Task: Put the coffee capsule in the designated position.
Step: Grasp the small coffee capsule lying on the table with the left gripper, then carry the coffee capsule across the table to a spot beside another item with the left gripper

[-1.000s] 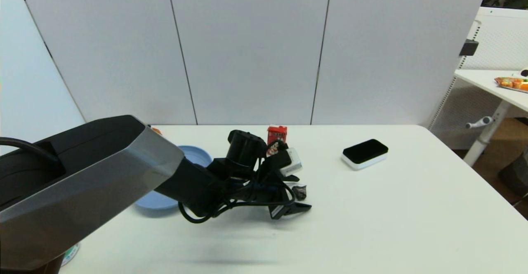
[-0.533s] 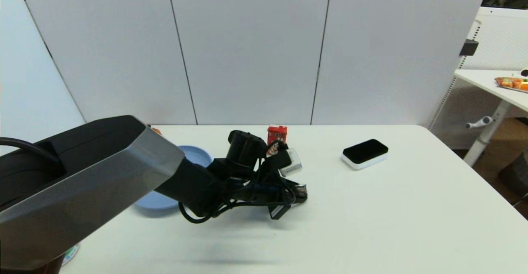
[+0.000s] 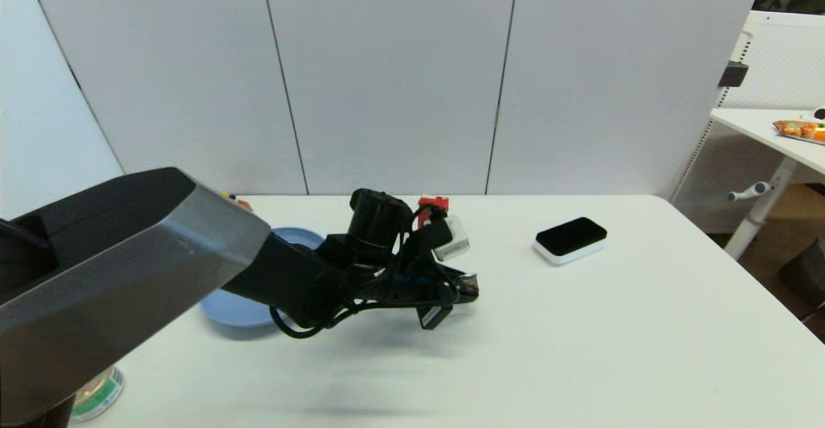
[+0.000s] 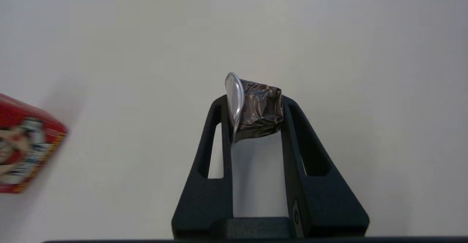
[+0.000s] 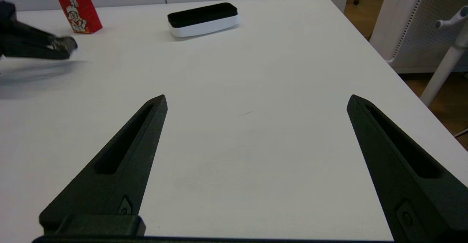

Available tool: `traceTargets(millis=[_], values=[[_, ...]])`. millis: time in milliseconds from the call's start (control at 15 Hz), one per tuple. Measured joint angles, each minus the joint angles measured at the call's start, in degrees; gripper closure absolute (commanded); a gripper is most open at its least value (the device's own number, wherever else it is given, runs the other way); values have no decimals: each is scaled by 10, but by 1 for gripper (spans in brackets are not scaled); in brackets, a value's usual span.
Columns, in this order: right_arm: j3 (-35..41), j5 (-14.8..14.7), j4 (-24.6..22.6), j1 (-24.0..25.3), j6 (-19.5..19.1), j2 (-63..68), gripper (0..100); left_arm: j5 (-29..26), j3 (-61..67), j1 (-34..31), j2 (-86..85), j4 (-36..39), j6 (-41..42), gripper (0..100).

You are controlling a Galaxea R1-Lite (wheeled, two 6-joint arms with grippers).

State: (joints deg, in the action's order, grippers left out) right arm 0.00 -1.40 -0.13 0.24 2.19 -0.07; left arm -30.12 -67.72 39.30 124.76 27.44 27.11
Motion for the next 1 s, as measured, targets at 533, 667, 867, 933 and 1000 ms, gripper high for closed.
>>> traceTargets(millis=[533, 667, 867, 933, 1000], values=[[0, 0, 0, 0, 0, 0, 0, 14, -31, -146, -105, -74, -16, 100], [0, 0, 0, 0, 0, 0, 0, 22, -47, -203, -115, -89, -23, 100], [0, 0, 0, 0, 0, 0, 0, 42, -68, -273, -114, -99, -48, 100], [0, 0, 0, 0, 0, 0, 0, 43, -75, -290, -109, -99, -56, 100], [0, 0, 0, 0, 0, 0, 0, 44, -82, -303, -102, -99, -62, 100]])
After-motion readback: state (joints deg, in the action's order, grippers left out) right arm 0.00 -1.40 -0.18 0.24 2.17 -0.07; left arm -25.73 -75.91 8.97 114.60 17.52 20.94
